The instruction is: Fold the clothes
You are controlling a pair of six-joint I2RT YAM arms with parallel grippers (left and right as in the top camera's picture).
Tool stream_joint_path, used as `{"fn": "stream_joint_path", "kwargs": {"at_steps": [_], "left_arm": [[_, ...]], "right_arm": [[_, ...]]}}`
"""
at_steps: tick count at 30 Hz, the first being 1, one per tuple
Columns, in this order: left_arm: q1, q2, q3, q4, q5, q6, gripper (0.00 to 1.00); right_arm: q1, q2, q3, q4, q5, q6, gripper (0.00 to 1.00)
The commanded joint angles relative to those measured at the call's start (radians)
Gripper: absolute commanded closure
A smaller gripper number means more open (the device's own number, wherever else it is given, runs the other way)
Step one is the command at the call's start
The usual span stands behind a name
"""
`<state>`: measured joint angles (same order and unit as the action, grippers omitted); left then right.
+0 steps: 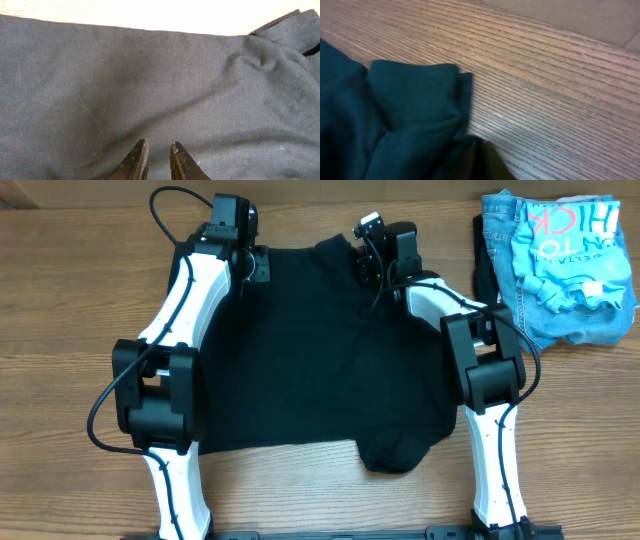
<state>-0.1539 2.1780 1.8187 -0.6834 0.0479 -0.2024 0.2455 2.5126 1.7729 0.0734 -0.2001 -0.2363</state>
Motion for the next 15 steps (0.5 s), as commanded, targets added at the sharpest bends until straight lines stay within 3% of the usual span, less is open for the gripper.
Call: {"fn": "stream_joint_path", "kwargs": {"at_steps": [1, 8, 14, 15], "left_arm": [[-0.003, 0.013, 0.001, 0.004, -0.015, 0.023, 0.81], [-0.003, 0.013, 0.001, 0.004, -0.014, 0.023, 0.81], [-0.003, 0.013, 0.001, 0.008, -0.015, 0.023, 0.80], [-0.003, 0.013, 0.001, 0.012, -0.015, 0.023, 0.80]], "right_arm": [[-0.003, 0.016, 0.012, 0.035, 0.083, 0.000, 0.96], [-0.076, 0.016, 0.181, -0.077, 0.158, 0.005, 0.96], [-0.149, 0.016, 0.186, -0.126, 0.215, 0.004, 0.96], [-0.158, 0.016, 0.186, -0.124, 0.215, 0.004, 0.83]]}}
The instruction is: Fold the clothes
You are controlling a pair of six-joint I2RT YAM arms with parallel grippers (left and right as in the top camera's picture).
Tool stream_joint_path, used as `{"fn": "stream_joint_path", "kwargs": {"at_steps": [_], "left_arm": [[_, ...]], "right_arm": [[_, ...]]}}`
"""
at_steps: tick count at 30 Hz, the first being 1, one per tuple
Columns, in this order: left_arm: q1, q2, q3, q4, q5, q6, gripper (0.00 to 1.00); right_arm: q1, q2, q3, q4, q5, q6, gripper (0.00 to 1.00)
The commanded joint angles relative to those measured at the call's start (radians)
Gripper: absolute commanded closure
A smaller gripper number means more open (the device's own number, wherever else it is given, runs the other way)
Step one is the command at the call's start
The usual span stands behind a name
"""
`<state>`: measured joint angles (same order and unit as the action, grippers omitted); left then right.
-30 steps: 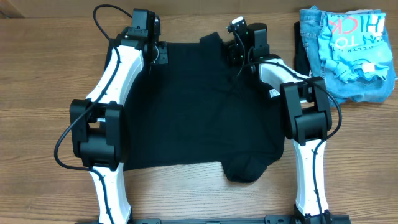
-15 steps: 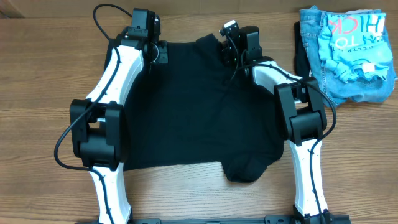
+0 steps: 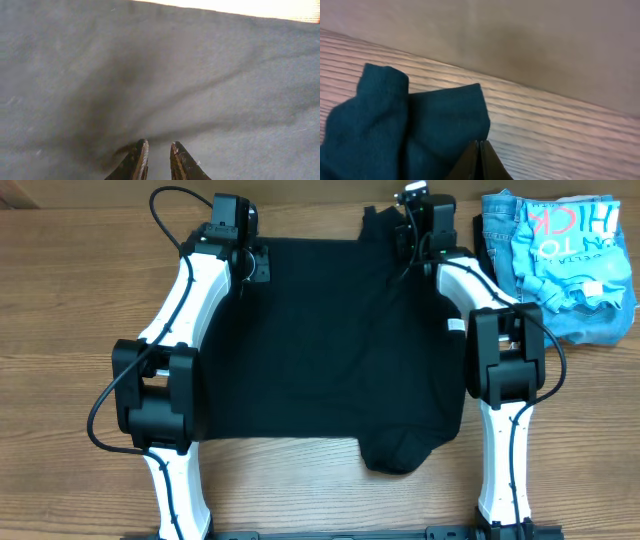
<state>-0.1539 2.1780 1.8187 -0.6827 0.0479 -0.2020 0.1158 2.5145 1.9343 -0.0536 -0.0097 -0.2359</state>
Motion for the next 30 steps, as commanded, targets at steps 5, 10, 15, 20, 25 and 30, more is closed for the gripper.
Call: {"fn": "stream_joint_path", "kwargs": {"at_steps": [5, 10, 15, 20, 25, 30], "left_arm": [[-0.003, 0.013, 0.001, 0.053, -0.015, 0.051, 0.80], [0.002, 0.063, 0.001, 0.129, -0.014, 0.179, 0.91], [0.097, 0.167, 0.002, 0.165, -0.077, 0.150, 0.96], [0.195, 0.245, 0.001, 0.114, -0.073, 0.103, 0.96], [0.231, 0.314, 0.002, -0.072, -0.188, 0.082, 0.96], [0.260, 0.288, 0.003, -0.151, -0.254, 0.010, 0.96]], "right_arm": [[-0.051, -0.060, 0.069, -0.056, 0.024, 0.077, 0.16], [-0.066, -0.215, 0.084, -0.322, 0.024, 0.161, 0.00], [-0.135, -0.333, 0.084, -0.609, 0.016, 0.217, 0.00], [-0.219, -0.348, 0.084, -0.798, 0.016, 0.217, 0.00], [-0.256, -0.348, 0.084, -0.904, 0.016, 0.214, 0.00], [-0.257, -0.348, 0.084, -1.008, 0.017, 0.206, 0.00]]}}
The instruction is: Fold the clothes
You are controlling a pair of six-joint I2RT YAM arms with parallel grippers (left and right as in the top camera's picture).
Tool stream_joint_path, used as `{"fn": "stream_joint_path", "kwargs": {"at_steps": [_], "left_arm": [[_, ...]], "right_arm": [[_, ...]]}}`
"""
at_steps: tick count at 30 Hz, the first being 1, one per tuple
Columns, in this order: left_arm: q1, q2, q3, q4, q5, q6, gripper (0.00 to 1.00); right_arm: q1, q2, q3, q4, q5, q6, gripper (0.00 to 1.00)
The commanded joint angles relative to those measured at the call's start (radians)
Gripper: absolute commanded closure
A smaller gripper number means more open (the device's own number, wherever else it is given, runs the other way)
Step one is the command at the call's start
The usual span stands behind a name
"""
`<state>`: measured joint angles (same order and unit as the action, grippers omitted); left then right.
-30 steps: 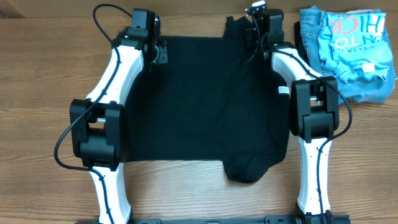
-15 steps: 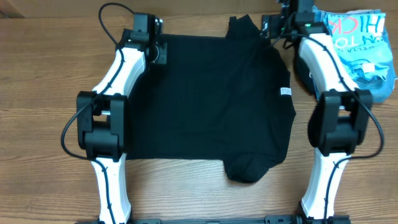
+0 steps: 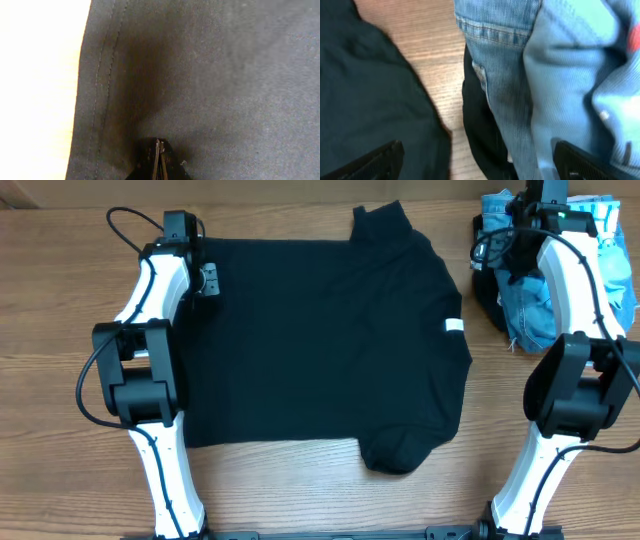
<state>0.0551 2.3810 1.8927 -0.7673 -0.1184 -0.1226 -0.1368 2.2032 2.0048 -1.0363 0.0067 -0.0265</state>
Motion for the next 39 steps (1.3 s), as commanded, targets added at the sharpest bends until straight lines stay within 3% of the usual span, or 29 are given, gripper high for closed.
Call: {"fn": "stream_joint_path", "kwargs": {"at_steps": [1, 5, 9, 15, 20, 22, 26, 30, 31, 33, 39], "left_arm": [[0.058, 0.078, -0.071, -0.082, -0.088, -0.089, 0.96], [0.069, 0.004, -0.049, -0.081, -0.009, -0.094, 0.96], [0.028, -0.243, 0.018, -0.064, 0.042, -0.095, 0.96], [-0.092, -0.527, 0.018, -0.151, 0.042, -0.095, 0.96], [-0.184, -0.563, 0.008, -0.226, 0.042, -0.095, 0.91], [-0.188, -0.558, 0.006, -0.215, 0.042, -0.095, 0.87], [-0.188, -0.540, 0.006, -0.203, 0.041, -0.093, 0.87], [-0.187, -0.506, 0.005, -0.150, 0.050, -0.095, 0.85], [-0.187, -0.484, 0.005, -0.133, 0.095, -0.095, 0.85], [-0.187, -0.460, 0.005, -0.134, 0.097, -0.095, 0.85], [-0.187, -0.417, 0.005, -0.164, 0.127, -0.095, 0.86]], "right_arm": [[-0.005, -0.037, 0.013, -0.044, 0.001, -0.004, 0.00], [-0.005, -0.045, 0.014, -0.062, 0.000, -0.006, 0.00], [-0.005, -0.143, 0.014, -0.105, 0.000, 0.002, 0.00], [-0.002, -0.335, 0.013, -0.386, -0.080, 0.252, 0.00], [0.059, -0.348, -0.006, -0.658, -0.080, 0.420, 0.00], [0.109, -0.386, -0.111, -0.658, -0.151, 0.440, 0.00], [0.151, -0.507, -0.317, -0.653, -0.105, 0.570, 0.00], [0.151, -0.900, -0.532, -0.589, -0.087, 0.774, 0.00], [0.151, -1.082, -0.681, -0.520, -0.098, 0.877, 0.21], [0.151, -1.179, -0.856, -0.474, -0.154, 0.930, 0.25], [0.151, -1.101, -1.288, -0.124, -0.238, 0.883, 0.27]]}}
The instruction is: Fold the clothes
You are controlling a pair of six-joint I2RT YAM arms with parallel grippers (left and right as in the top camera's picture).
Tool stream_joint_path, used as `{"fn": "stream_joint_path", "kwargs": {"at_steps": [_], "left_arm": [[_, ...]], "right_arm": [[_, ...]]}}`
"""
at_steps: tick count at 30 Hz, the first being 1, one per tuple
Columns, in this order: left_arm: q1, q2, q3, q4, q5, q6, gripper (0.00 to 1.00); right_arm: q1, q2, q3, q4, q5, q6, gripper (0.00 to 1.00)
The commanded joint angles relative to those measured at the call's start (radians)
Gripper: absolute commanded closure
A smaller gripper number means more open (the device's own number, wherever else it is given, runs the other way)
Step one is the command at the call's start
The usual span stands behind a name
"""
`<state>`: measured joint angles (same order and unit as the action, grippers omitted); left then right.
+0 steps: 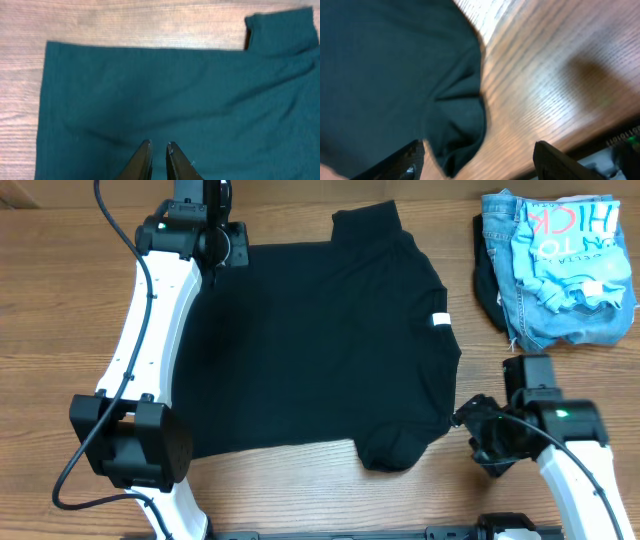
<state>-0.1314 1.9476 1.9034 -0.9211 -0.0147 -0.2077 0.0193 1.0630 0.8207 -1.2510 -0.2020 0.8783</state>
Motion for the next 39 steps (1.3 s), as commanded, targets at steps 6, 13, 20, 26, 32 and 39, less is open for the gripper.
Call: {"fn": "stream_joint_path", "kwargs": {"at_steps": [6, 13, 20, 26, 32, 39], "left_arm": [[0.000, 0.017, -0.005, -0.014, 0.023, -0.010, 0.85], [0.000, 0.017, -0.005, -0.020, 0.023, -0.009, 0.85], [0.000, 0.017, -0.005, -0.044, 0.023, -0.006, 0.85], [0.000, 0.017, -0.005, -0.064, 0.022, -0.006, 0.84], [0.000, 0.017, -0.005, -0.082, 0.022, -0.006, 0.83], [0.000, 0.017, -0.005, -0.090, 0.004, -0.006, 0.84]], "right_arm": [[-0.005, 0.160, -0.198, 0.328, -0.114, -0.173, 0.27], [0.102, 0.194, -0.199, 0.354, -0.114, -0.214, 0.29], [0.151, 0.196, -0.211, 0.370, -0.099, -0.195, 0.48], [0.151, 0.202, -0.239, 0.410, -0.099, -0.207, 0.41], [0.151, 0.314, -0.240, 0.454, -0.112, -0.226, 0.40], [0.151, 0.336, -0.238, 0.472, -0.134, -0.259, 0.75]]}}
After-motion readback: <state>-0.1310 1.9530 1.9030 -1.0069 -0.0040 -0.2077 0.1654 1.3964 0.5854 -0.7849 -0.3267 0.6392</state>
